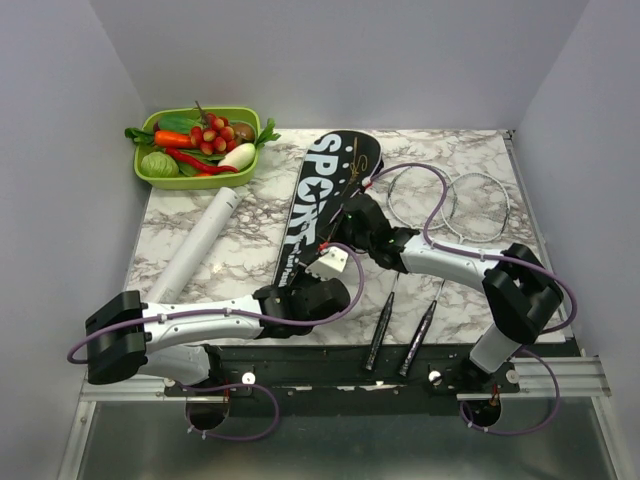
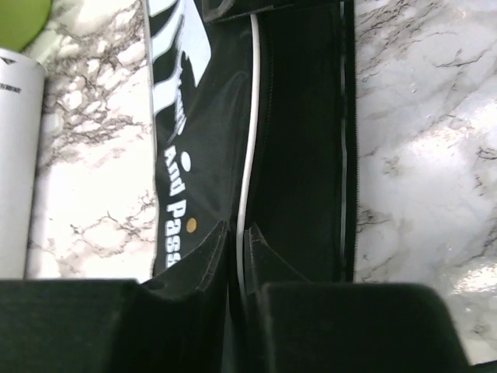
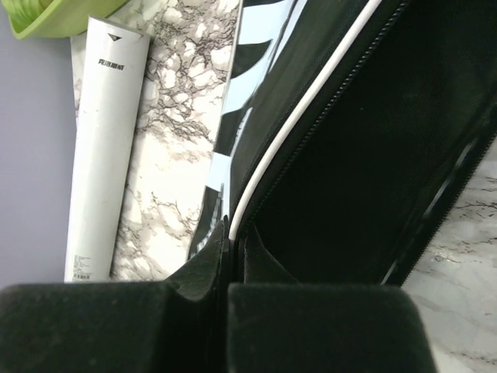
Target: Pack up the badminton gear
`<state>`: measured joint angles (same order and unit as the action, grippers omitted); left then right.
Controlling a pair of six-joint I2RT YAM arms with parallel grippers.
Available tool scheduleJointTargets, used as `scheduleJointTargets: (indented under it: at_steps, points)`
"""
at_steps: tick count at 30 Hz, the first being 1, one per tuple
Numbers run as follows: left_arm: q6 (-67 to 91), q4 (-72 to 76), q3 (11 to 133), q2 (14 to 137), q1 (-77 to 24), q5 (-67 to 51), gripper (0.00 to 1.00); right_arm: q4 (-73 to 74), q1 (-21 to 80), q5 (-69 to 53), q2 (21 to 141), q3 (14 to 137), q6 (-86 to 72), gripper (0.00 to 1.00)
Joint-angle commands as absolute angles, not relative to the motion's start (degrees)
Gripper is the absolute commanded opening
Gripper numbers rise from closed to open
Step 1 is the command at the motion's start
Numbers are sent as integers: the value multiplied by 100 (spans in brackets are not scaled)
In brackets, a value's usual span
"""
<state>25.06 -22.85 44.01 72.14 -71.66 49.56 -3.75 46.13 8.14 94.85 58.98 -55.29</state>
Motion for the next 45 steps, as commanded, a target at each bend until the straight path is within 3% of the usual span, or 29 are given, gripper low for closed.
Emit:
scheduleJointTargets:
  at_steps: [1, 4, 6, 9, 12, 13, 14, 16, 19, 21, 29, 45]
  points:
    - [2163, -1943, 4298, 7234, -7102, 5081, 12, -396, 4606, 615, 9308, 5862, -5353, 0]
    - [1882, -1662, 4193, 7102, -6839, 4643, 15, -396, 4614, 519, 9255, 5819, -5326, 1]
    - [1724, -1425, 4053, 6988, -6654, 4466, 0, -396, 4605, 527, 9203, 5731, -5309, 1]
    - [1591, -1152, 3990, 6750, -6189, 3965, 0, -396, 4614, 483, 9106, 5678, -5195, 0]
    - [1635, -1204, 4200, 6802, -5872, 3762, 7, -361, 4606, 457, 9097, 5678, -4975, 0]
    - [1652, -1248, 4271, 6907, -5828, 3753, 0, -265, 4588, 448, 9079, 5686, -4931, 3]
    - [1670, -1326, 4332, 6952, -5801, 3770, 0, -229, 4562, 309, 9070, 5687, -4844, 11]
    - [1714, -1336, 4456, 7022, -5704, 3762, 0, -98, 4325, 115, 8887, 5625, -4808, 41]
    - [1784, -1292, 4482, 7058, -5564, 3727, 0, 156, 3947, 175, 8228, 5239, -4650, 57]
    - [1819, -1240, 4430, 7023, -5467, 3700, 0, 377, 3667, 412, 7807, 4975, -4413, 61]
    - [2170, -1257, 4447, 6900, -4897, 3709, 0, 2267, 3086, 1809, 6540, 4694, -4051, 66]
    - [2804, -1117, 4026, 6196, -4509, 3358, 0, 3014, 1811, 2521, 7523, 4623, -4025, 66]
